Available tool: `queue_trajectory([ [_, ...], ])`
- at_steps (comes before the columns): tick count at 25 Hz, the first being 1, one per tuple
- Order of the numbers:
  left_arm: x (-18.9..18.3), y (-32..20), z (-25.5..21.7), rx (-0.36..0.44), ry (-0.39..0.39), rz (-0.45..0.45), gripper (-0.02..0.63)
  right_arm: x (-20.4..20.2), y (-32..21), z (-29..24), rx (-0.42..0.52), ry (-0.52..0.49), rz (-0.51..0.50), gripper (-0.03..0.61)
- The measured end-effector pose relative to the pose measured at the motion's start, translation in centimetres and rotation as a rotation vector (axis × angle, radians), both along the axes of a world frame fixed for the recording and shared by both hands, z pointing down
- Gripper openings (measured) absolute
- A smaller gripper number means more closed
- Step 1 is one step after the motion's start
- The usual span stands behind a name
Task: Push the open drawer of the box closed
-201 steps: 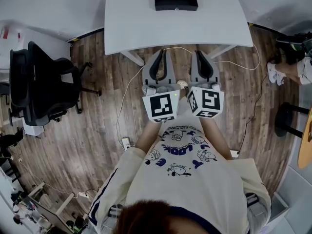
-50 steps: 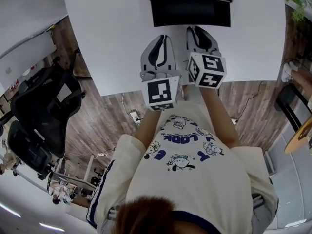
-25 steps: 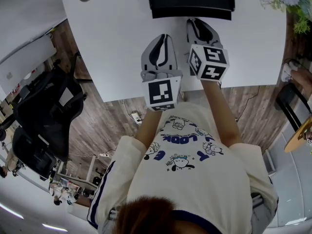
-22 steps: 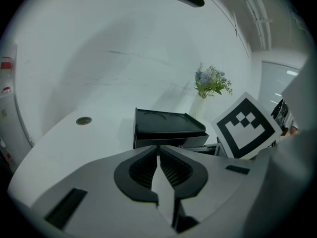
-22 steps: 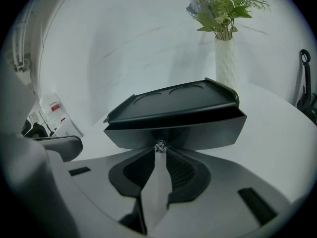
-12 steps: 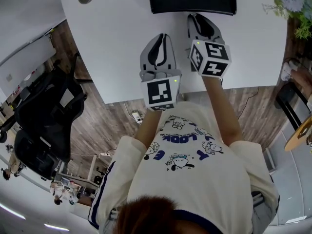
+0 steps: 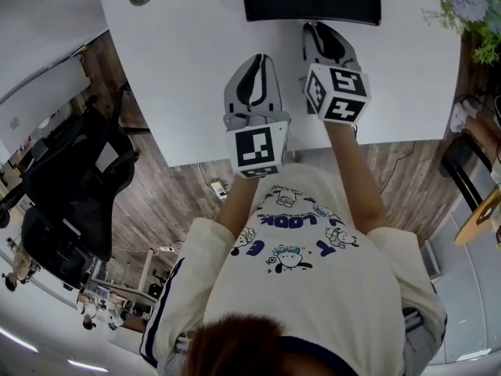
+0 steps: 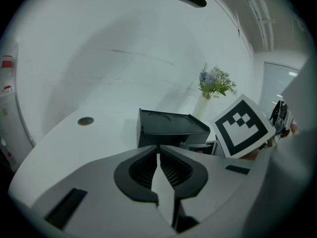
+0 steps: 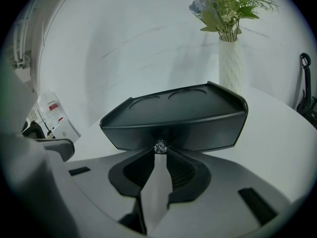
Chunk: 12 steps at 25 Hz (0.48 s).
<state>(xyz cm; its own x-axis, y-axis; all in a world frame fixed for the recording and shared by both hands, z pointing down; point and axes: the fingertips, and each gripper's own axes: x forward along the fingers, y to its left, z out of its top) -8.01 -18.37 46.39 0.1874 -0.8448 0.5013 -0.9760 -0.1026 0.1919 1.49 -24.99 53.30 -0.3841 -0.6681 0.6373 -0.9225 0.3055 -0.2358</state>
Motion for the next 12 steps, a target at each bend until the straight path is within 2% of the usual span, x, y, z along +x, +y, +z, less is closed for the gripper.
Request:
queue_trajectory([
  [2,-0.1,-0.1,-0.3,0.01,0.0,-0.001,0.029,-0.2,0.1,0.0,0.003,0.003,-0.005,0.112],
  [4,-0.2,-0.1,-0.8,0.021,0.001,-0.005,0.029,-0.7,0.6,-0.3,0.007,0.005,-0.027,0.194],
  [10,-0.3,0.4,-4.0,0.079,0.017,-0.02,0.029,-1.2,2.3,-4.2,0.079,0.005,-0.047,0.195],
  [12,-0.5,0.6,-5.2,0.108,0.012,-0.022,0.029,-1.4,2.8,-5.8,0.114,-0.011,-0.042,0.173],
])
